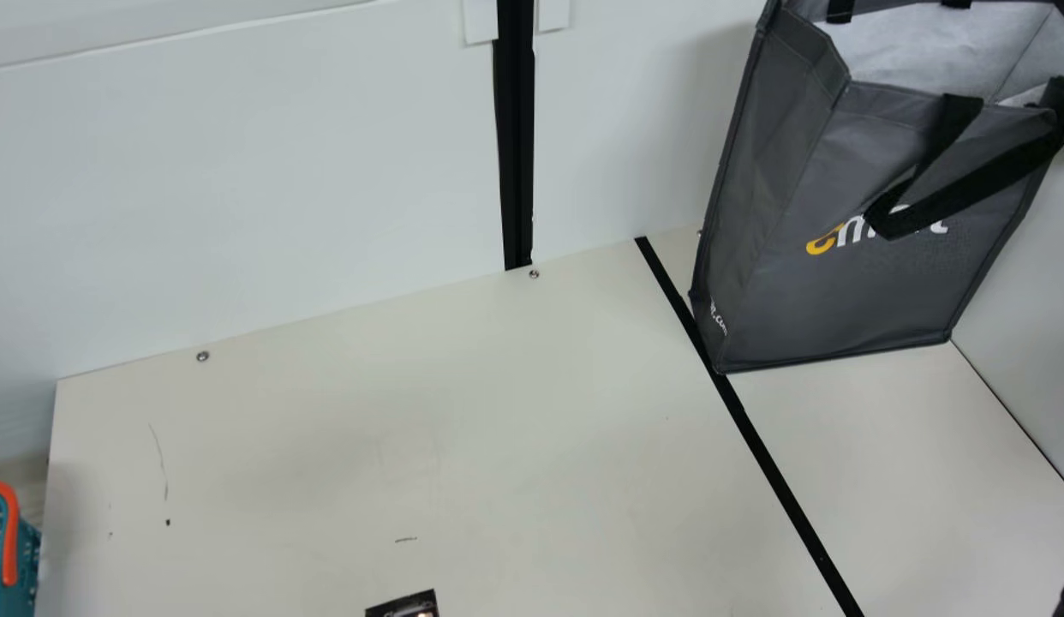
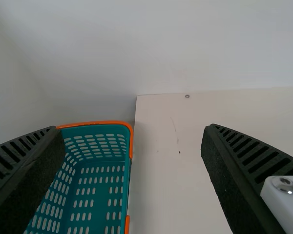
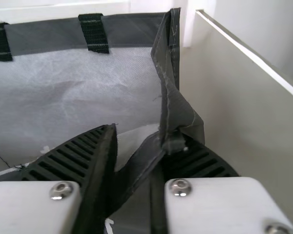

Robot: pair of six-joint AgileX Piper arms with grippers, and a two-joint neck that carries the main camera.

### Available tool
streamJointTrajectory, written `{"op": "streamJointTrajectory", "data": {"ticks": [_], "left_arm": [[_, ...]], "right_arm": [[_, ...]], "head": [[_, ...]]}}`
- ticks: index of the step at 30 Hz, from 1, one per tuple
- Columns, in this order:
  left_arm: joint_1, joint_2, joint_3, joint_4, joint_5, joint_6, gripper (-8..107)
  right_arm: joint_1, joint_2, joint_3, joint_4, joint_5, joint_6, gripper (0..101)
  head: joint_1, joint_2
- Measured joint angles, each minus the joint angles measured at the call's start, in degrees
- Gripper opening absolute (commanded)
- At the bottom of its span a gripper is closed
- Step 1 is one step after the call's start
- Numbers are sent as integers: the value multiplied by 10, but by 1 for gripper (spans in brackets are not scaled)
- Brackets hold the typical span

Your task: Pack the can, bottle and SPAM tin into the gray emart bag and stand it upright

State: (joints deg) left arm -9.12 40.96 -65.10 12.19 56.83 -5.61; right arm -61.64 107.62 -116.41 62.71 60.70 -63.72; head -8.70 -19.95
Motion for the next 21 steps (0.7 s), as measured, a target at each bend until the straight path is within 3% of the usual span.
{"op": "streamJointTrajectory", "data": {"ticks": [13, 21], "left_arm": [[0, 0, 0, 0, 0, 0, 90], [0, 0, 0, 0, 0, 0, 90]], "right_arm": [[8, -35, -14, 27, -7, -8, 94], [14, -49, -33, 34, -6, -3, 95]], "head": [[0, 0], [0, 0]]}}
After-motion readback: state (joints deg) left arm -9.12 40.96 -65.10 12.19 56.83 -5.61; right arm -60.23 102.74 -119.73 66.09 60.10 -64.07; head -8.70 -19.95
